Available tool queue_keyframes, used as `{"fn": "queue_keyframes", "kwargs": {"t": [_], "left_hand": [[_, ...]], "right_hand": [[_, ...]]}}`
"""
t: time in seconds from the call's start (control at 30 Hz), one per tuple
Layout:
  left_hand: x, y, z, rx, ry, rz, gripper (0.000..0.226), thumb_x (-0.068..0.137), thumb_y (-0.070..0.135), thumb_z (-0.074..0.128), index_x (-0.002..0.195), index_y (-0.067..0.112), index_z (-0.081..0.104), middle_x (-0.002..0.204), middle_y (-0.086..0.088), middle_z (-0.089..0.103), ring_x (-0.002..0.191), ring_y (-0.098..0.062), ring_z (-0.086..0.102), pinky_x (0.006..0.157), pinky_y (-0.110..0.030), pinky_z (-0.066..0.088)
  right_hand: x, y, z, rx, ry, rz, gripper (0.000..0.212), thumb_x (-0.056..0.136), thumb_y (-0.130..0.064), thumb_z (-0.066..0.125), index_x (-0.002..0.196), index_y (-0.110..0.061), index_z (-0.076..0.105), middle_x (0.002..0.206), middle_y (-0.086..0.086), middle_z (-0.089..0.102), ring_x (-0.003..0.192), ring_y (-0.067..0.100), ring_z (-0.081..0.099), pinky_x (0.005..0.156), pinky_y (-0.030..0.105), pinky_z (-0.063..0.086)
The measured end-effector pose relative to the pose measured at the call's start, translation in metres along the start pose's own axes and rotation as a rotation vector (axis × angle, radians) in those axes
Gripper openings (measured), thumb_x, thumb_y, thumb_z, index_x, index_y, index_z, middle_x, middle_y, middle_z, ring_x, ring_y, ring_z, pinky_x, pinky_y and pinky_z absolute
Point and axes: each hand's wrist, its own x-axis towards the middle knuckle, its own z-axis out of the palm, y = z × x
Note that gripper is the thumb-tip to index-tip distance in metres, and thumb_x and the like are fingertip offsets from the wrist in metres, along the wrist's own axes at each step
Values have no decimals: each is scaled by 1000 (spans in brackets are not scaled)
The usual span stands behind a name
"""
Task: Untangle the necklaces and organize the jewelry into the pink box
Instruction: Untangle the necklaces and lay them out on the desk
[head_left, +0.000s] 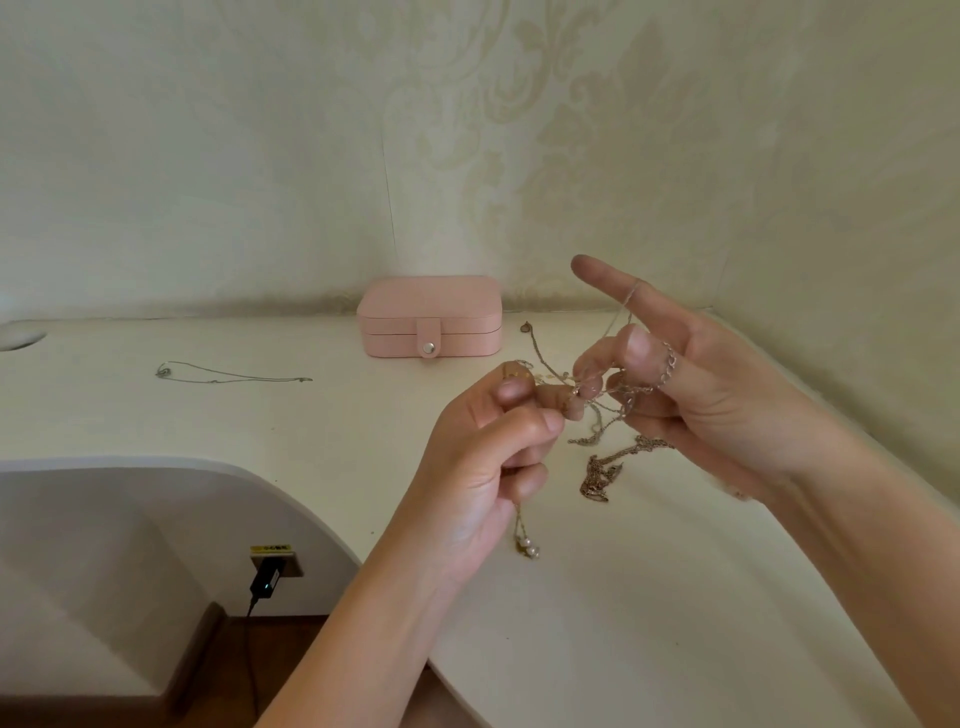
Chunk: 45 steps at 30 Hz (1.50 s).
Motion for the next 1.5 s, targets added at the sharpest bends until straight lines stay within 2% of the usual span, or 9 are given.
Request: {"fn": "queue_keyframes", "kwargs": {"t": [0.33,0.5,0.67,0.87,1.0,1.2,1.33,1.43,1.5], "left_hand": [[2,2,3,126,156,23,25,71,25,65,83,16,45,80,4,71,42,-4,22,37,-10,22],[3,1,4,115,182,30,31,68,17,67,70,21,36,76,1,72,38,0,29,37,-12,22],[5,2,3,56,129,32,12,55,14,70,63,21,63,62,5,42,44,-4,25,38,-12,21],[2,7,3,-160,-80,-65,8,61,17,61,57,22,57,56,8,50,47,-3,35,38,-13,21],[0,12,-4,-31,-116,-80,24,75,19,62,55,28,52,47,12,38,45,-1,31,36,-10,24],[-2,14,-2,262,-64,-79,14,65,40,70,62,29,61,50,13,25,45,-5,18,38,-12,20],[-3,12,9,455,-15,-57,25,68,35,74,91,25,70,43,14,32,42,-8,18,44,-20,16],[-1,12,15,466,53,5,27,64,32,82,89,23,75,41,13,32,42,-8,20,46,-24,14],[-1,14,17,456,95,45,28,60,31,78,85,19,76,43,12,32,38,-4,26,43,-14,22]], "right_hand": [[2,2,-3,17,-41,6,100,54,-65,75,142,-38,34,80,-1,66,54,12,24,46,12,32],[2,0,-4,-6,-70,2,109,49,-66,77,143,-38,31,78,-2,65,52,6,34,47,11,32],[2,1,-6,22,-138,12,115,45,-66,79,144,-36,29,72,-1,62,43,2,37,46,11,31],[0,1,-6,35,-212,8,114,43,-70,77,143,-39,31,64,-3,57,51,5,34,48,13,30],[0,-3,-10,36,-171,-11,114,42,-77,71,143,-39,33,60,-7,50,49,3,34,47,12,31],[-1,-4,-11,49,-195,-5,115,42,-77,70,144,-37,33,58,-10,46,48,2,37,46,12,30],[-2,-4,-11,46,-219,-1,112,43,-79,68,142,-38,36,56,-8,44,47,1,35,46,11,32],[-2,-4,-10,50,-234,2,111,44,-78,69,142,-38,36,55,-8,45,45,1,36,46,12,31],[-2,-4,-11,49,-237,1,110,44,-78,69,141,-39,37,55,-8,44,47,1,34,46,14,29]]}}
